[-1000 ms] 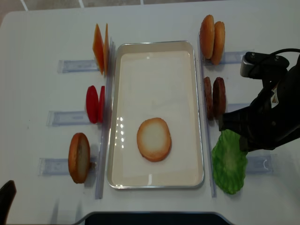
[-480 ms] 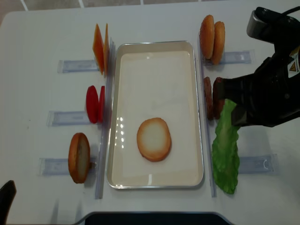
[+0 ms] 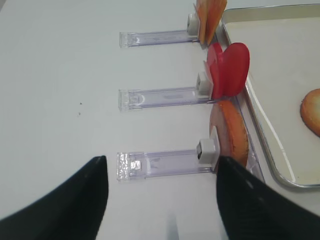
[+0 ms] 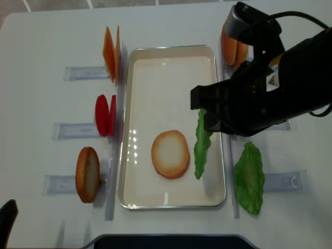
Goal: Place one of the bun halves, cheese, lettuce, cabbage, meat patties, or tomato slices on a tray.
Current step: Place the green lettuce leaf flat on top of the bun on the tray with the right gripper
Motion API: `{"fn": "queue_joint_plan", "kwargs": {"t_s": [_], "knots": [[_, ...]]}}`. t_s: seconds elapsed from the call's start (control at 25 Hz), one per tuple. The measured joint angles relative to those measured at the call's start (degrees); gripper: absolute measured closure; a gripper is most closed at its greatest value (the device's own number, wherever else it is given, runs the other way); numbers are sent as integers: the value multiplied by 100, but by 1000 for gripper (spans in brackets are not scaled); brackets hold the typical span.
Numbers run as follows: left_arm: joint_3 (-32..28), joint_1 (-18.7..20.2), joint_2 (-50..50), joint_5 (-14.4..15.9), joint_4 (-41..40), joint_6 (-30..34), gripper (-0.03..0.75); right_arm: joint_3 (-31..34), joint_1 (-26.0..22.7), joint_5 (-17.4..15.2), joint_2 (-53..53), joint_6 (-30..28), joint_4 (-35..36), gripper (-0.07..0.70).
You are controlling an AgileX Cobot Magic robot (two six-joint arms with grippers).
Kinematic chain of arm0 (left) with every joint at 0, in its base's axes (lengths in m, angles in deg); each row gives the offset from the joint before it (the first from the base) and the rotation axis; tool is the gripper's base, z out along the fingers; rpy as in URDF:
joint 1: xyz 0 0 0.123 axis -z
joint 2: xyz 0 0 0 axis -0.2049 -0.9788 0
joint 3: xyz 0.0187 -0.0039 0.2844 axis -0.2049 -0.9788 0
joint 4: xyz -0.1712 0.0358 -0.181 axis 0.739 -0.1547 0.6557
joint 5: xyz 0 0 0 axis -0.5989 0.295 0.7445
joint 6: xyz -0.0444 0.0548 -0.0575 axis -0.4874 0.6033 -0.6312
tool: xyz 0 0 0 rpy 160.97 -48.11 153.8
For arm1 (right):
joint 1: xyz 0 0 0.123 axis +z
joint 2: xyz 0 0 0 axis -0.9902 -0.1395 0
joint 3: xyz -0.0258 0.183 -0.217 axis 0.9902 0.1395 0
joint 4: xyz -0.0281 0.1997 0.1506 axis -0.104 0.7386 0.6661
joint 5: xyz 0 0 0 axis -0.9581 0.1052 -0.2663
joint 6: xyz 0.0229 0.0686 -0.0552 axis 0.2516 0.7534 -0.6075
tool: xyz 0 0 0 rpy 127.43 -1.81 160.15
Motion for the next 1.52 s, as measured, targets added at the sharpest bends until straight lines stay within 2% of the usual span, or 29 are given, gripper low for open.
{"fn": "queue_joint_plan", "kwargs": {"t_s": [0.12, 0.32, 0.6, 1.2, 1.52], "knots": [[0, 0, 0, 0, 0, 0, 198, 0, 61, 308, -380, -389, 456, 603], [0, 0, 0, 0, 0, 0, 198, 0, 61, 749, -942, -1357, 1587, 603], [0, 0, 0, 0, 0, 0, 198, 0, 61, 1071, -1437, -2459, 2816, 603], [0, 0, 0, 0, 0, 0, 198, -24, 61, 1640, -1550, -2671, 2978, 603], [0, 0, 0, 0, 0, 0, 198, -29, 61, 1698, -1697, -2683, 3005, 603]]}}
